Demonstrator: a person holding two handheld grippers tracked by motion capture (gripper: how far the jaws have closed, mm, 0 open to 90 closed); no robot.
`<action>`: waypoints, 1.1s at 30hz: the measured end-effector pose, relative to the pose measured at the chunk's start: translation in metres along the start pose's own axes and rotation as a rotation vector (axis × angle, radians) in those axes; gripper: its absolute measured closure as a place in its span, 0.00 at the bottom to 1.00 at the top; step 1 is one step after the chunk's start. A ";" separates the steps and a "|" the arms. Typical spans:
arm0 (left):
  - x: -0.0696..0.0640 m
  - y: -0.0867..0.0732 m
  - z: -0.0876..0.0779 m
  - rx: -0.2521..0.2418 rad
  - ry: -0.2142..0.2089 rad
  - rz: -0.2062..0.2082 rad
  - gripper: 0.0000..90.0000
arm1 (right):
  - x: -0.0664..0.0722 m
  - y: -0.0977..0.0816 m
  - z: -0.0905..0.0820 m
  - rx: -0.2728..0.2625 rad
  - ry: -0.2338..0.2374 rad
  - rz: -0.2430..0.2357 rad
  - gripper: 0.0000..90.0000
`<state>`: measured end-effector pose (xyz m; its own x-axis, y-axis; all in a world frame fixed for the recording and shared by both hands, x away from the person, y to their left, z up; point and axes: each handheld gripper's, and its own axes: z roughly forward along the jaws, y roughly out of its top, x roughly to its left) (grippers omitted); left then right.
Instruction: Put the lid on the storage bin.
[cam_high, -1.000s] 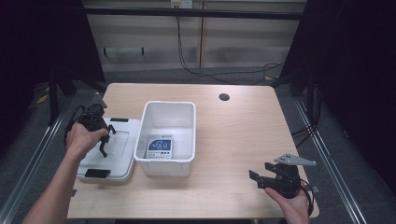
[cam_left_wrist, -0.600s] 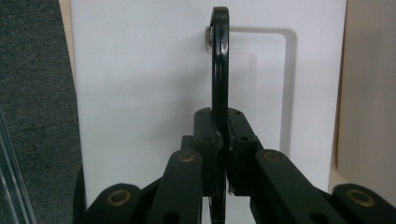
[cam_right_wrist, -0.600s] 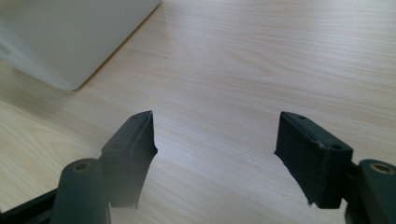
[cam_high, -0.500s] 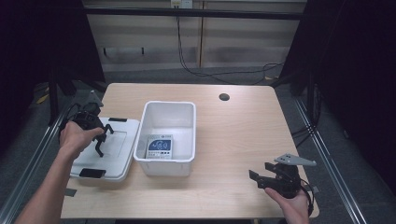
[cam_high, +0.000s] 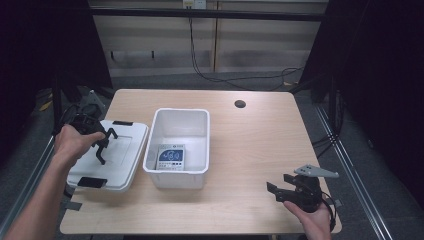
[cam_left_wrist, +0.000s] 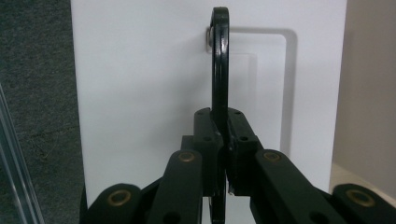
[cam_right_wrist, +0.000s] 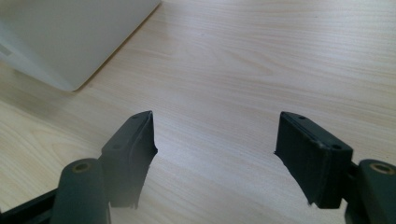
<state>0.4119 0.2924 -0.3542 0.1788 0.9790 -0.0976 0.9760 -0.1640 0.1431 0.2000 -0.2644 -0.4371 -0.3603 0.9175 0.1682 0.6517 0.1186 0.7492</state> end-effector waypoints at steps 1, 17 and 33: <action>0.002 -0.001 -0.004 0.000 -0.003 0.002 0.94 | 0.000 0.000 0.000 0.002 -0.001 0.002 0.31; 0.006 -0.004 -0.024 -0.015 -0.005 0.017 0.94 | 0.000 0.000 0.000 0.003 -0.001 0.002 0.31; -0.002 -0.001 -0.056 -0.044 -0.006 0.046 0.94 | 0.000 0.000 0.000 0.005 -0.002 0.002 0.31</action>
<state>0.4033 0.2971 -0.2992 0.2240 0.9699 -0.0959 0.9604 -0.2029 0.1910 0.2001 -0.2640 -0.4373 -0.3574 0.9186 0.1686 0.6557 0.1183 0.7457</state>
